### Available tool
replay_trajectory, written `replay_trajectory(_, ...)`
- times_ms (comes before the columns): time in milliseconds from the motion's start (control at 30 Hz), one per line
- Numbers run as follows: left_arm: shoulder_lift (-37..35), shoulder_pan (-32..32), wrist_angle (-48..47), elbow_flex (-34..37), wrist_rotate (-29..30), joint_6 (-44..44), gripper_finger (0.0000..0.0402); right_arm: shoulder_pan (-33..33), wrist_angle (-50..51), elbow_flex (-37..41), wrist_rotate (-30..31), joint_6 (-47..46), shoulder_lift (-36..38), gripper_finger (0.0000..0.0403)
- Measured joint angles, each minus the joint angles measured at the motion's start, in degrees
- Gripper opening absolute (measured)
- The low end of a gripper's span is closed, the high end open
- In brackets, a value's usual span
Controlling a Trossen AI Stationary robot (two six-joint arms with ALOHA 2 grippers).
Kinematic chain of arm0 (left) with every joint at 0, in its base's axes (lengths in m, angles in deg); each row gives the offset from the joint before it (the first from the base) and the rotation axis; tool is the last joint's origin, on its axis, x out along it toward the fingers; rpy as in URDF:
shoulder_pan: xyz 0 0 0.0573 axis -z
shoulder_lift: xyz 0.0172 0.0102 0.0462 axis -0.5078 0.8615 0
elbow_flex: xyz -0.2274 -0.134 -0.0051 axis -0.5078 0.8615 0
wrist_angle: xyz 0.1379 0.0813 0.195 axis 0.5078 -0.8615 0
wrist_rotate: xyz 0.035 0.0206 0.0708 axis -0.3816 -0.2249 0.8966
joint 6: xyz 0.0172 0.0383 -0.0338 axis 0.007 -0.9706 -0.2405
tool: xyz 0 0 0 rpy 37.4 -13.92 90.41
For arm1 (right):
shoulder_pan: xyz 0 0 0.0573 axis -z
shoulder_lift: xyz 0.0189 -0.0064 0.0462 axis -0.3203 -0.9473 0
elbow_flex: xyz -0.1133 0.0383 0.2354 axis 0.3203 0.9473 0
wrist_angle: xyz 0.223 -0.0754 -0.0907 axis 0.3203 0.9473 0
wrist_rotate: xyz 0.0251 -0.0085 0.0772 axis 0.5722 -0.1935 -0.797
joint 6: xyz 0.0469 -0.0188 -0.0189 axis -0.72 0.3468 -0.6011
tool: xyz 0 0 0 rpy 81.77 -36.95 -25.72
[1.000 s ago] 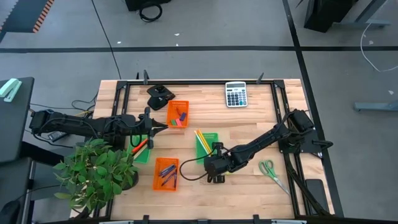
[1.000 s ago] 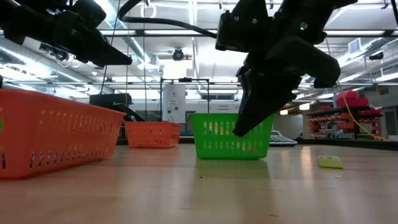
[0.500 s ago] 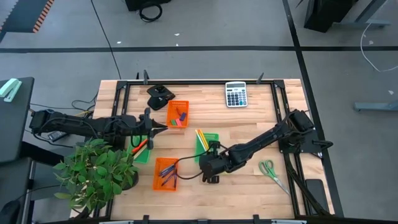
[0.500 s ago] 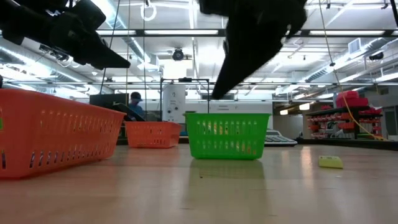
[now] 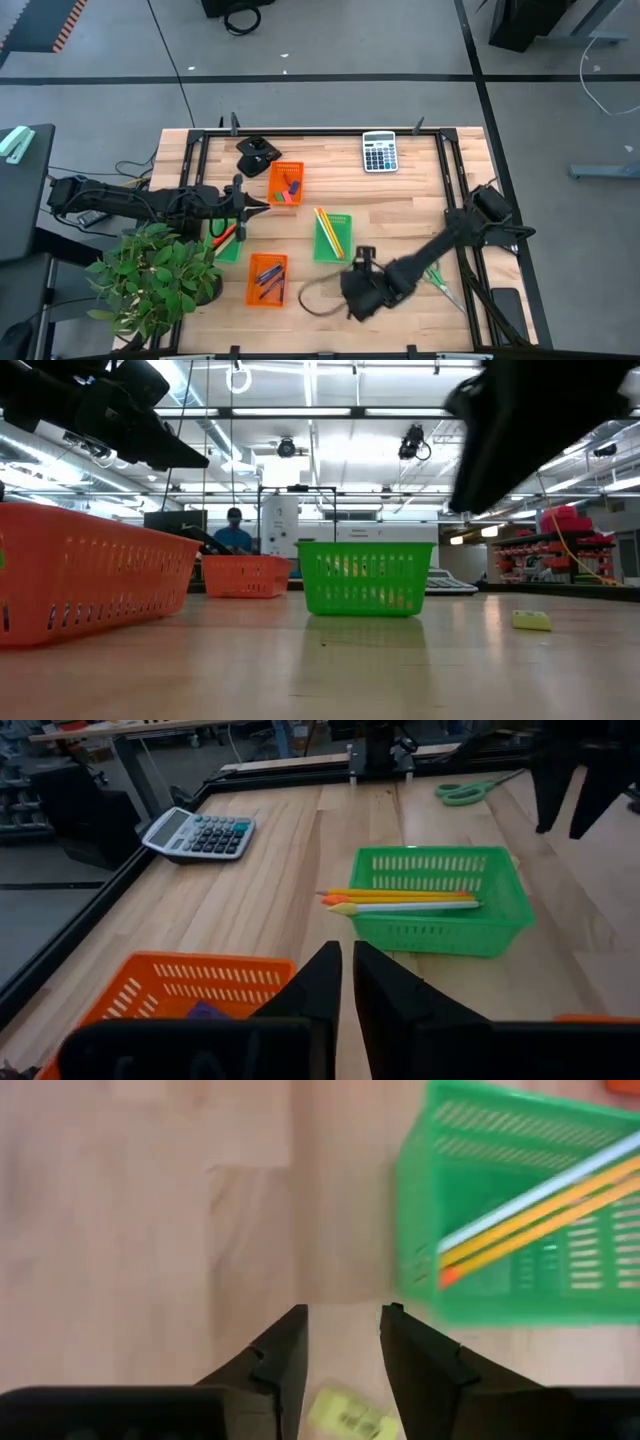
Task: Sort crayons/erasers/pens/pencils in bins
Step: Put the yellow eraser into the top orange basket
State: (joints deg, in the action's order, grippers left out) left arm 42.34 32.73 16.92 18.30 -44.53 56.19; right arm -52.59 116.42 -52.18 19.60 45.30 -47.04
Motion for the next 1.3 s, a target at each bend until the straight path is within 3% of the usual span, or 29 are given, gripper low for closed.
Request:
replay_trajectory(67,0.0,0.0,0.0,0.0,-0.9,-0.4,0.004,-2.4,0.2,0.9,2.5,-1.0,0.0,0.0133)
replay_trajectory(200,0.0,0.0,0.0,0.0,-2.3,-1.7,0.0035,-5.8,2.2,4.3,15.3,-6.5,0.5,0.0133)
replay_trajectory(267,0.0,0.0,0.0,0.0,-2.3,-1.9,0.0032,-6.2,3.0,7.1,18.4,-11.7,2.2,0.0133)
replay_trajectory(500,0.0,0.0,-0.3,0.0,-2.3,-3.4,0.0029,-9.5,-0.5,19.4,21.7,-27.8,10.3,0.0133)
replay_trajectory(700,0.0,-0.1,-0.3,0.0,-2.3,-3.4,0.003,-12.3,-21.1,35.6,22.1,-37.5,18.2,0.014)
replay_trajectory(900,0.0,-0.1,-0.7,0.0,-2.3,-2.5,0.0023,-13.8,-46.6,47.9,21.4,-35.8,17.3,0.0143)
replay_trajectory(1300,0.0,-0.1,-3.4,0.0,-2.3,-0.3,0.0024,-11.6,-50.0,45.3,20.5,-25.0,7.7,0.0143)
